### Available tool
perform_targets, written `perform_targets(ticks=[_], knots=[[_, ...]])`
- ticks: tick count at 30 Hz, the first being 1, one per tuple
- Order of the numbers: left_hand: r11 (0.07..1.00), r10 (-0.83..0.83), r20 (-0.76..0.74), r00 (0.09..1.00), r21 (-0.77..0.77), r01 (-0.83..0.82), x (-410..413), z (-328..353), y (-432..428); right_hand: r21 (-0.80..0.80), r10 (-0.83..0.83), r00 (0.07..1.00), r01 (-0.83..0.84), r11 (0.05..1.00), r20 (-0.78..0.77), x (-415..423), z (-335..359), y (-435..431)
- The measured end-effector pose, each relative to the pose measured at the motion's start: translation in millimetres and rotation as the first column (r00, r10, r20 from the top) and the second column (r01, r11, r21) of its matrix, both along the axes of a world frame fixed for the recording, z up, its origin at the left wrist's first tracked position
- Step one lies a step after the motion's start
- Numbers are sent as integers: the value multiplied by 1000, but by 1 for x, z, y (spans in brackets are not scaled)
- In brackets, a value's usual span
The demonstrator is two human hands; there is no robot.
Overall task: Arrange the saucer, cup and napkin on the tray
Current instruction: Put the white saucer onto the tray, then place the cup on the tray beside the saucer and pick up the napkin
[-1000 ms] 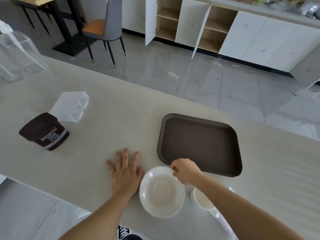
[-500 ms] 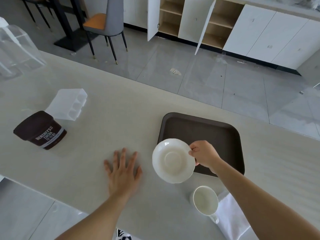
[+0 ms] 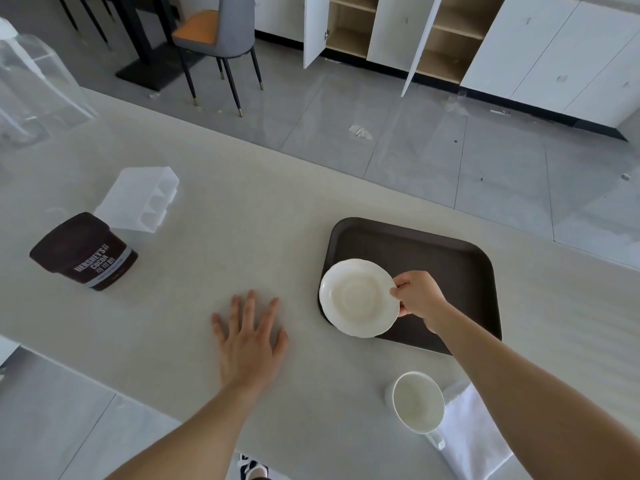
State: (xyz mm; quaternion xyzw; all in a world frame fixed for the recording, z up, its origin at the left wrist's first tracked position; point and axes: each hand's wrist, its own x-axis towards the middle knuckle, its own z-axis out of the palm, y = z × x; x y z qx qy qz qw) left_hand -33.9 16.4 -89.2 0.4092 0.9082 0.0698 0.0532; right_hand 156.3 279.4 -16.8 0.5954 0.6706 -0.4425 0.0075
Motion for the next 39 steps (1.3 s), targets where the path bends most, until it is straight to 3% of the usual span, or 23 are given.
perform_targets(ticks=[10, 16, 24, 28, 30, 35, 39], knots=[[1000, -2, -12, 1000, 2, 3, 0, -2, -1, 76, 2, 999, 1, 997, -42, 3, -8, -4], [1000, -6, -9, 1000, 7, 6, -1, -1, 0, 43, -56, 992, 61, 997, -115, 13, -4, -11], [1000, 1, 5, 1000, 26, -2, 1, 2, -1, 254, -37, 993, 64, 965, -111, 69, 37, -53], [1000, -2, 7, 1000, 17, 2, 1, 3, -1, 237, 25, 993, 3, 972, -115, 105, 56, -93], [1000, 7, 10, 1000, 5, -7, 1, 4, 0, 209, 80, 993, -61, 976, -85, 123, 61, -110], [1000, 0, 12, 1000, -4, 0, 1, 4, -1, 162, 350, 922, -376, 912, 168, 146, 55, -138], [1000, 6, 22, 1000, 5, -6, 1, 5, -1, 205, 295, 915, -356, 912, 274, 149, 47, -153]])
